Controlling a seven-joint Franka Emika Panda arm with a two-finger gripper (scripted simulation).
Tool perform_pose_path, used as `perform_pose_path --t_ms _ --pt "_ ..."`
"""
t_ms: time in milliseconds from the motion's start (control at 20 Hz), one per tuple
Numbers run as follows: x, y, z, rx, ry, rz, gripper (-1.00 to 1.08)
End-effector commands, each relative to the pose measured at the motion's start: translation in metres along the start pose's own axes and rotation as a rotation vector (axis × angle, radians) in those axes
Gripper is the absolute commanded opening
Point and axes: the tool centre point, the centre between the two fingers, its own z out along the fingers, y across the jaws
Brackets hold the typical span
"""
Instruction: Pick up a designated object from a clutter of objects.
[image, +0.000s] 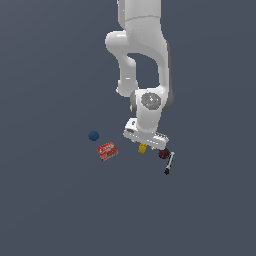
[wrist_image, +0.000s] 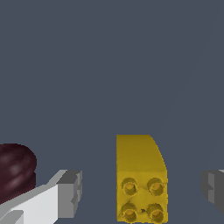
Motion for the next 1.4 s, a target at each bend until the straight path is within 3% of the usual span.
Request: perform_pose_path --t_ms 0,300,350,1000,1350 --pt "0.000 0.000 0.011 0.000 0.000 0.001 1.00" --pt "0.000 0.000 0.020 0.000 0.000 0.001 1.00" --pt "0.000 0.000 0.020 0.000 0.000 0.001 -1.00" --pt "0.000 0.000 0.018 0.000 0.000 0.001 -1.00" --pt "-0.004 -0.001 -0.002 0.000 0.000 0.001 -1.00"
